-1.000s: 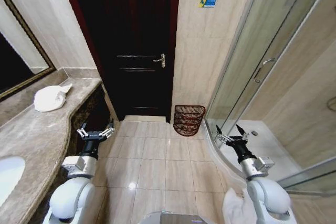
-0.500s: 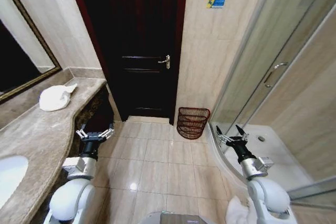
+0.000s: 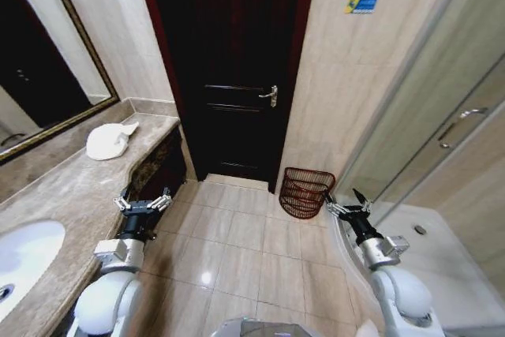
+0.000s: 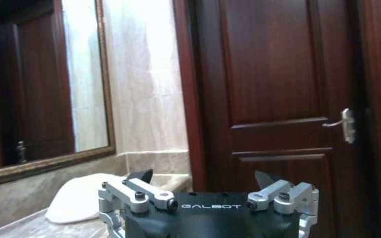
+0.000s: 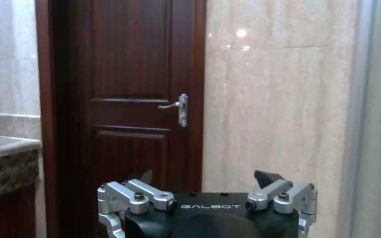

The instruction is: Discard the used towel into the hamper.

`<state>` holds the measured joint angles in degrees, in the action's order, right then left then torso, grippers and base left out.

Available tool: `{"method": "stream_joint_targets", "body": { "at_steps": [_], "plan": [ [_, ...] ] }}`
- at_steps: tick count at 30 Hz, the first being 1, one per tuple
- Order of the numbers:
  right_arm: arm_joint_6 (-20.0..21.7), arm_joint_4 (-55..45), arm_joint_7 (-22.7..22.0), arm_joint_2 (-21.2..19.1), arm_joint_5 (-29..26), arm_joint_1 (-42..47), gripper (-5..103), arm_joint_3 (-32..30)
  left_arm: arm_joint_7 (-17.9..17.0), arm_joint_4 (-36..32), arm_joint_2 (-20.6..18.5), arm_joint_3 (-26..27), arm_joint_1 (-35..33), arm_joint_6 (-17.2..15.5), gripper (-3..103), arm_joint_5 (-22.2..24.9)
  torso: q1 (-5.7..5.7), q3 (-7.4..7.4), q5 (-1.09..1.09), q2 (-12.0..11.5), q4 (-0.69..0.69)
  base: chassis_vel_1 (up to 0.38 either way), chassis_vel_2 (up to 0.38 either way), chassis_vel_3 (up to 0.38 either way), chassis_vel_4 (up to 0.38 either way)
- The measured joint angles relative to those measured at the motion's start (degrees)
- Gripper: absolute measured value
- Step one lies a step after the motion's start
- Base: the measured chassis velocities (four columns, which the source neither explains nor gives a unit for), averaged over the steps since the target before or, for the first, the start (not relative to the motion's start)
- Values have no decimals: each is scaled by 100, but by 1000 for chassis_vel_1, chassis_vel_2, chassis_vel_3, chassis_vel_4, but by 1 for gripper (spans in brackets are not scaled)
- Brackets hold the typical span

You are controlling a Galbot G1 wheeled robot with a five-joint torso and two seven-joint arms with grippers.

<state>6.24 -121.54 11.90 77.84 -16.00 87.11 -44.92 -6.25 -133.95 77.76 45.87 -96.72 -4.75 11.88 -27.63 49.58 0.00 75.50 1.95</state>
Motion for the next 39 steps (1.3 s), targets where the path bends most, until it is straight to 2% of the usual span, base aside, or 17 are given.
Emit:
{"method": "stream_joint_targets", "body": {
  "at_steps": [20, 39],
  "plan": [
    [-64, 74, 117, -61, -13, -31, 100, 39, -1, -20, 65, -31, 27, 1, 100, -55, 0, 0, 0, 0, -2, -54, 125, 127, -50],
    [-1, -141, 199, 141, 117, 13, 100, 72, -10, -1, -2, 54, -36, 154, 100, 79, -1, 0, 0, 0, 0, -54, 145, 136, -60]
  ]
}}
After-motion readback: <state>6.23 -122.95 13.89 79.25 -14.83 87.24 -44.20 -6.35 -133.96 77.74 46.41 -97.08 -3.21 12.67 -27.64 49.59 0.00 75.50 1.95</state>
